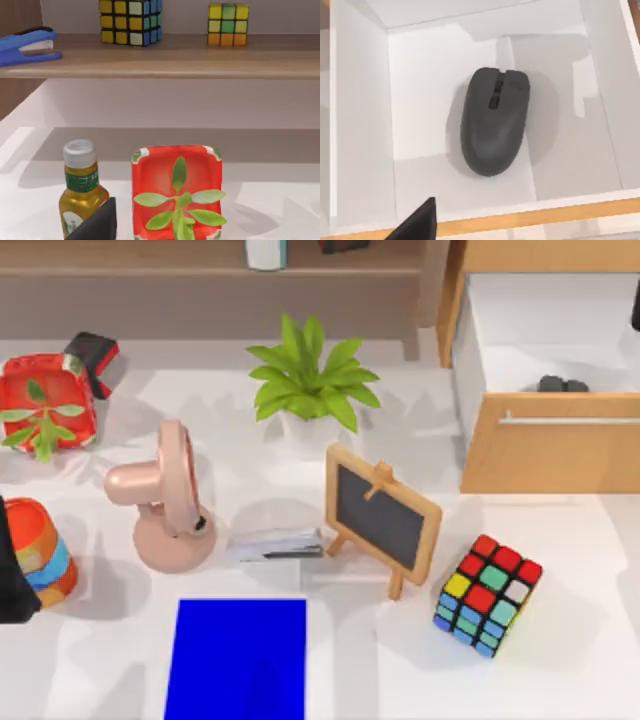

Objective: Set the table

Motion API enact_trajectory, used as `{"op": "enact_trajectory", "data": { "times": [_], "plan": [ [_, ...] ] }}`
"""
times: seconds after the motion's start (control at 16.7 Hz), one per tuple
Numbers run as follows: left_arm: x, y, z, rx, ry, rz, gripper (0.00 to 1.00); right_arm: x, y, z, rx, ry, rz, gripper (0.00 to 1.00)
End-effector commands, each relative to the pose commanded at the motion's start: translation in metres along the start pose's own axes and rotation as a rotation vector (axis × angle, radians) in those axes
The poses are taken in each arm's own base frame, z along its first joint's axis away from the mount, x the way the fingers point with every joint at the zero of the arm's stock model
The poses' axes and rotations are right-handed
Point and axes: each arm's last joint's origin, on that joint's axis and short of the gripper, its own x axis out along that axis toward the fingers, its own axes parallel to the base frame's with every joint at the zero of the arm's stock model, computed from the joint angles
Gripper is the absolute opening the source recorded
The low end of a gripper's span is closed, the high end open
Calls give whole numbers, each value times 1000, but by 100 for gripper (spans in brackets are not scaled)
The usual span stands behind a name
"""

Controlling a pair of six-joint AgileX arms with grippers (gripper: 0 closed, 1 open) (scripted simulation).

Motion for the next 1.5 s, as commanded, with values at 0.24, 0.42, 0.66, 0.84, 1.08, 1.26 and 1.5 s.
{"op": "enact_trajectory", "data": {
  "times": [0.24, 0.42, 0.66, 0.84, 1.08, 1.26, 1.5],
  "plan": [
    [0, 0, 0, 0, 0, 0, 100, 86, 27, 37, 24, 242, -64, 100],
    [0, 0, 0, 0, 0, 0, 100, 146, 39, 42, 42, 387, -114, 100],
    [0, 0, 0, 0, 0, 0, 100, 203, 44, 34, 76, 526, -175, 100],
    [0, 0, 0, 0, 0, 0, 100, 218, 44, 33, 97, 550, -190, 100],
    [0, 0, 0, 0, 0, 0, 100, 218, 44, 33, 98, 551, -190, 100],
    [0, 0, 0, 0, 0, 0, 100, 219, 42, 33, 100, 551, -191, 100],
    [0, 0, 0, 0, 0, 0, 100, 219, 42, 31, 98, 550, -190, 100]
  ]
}}
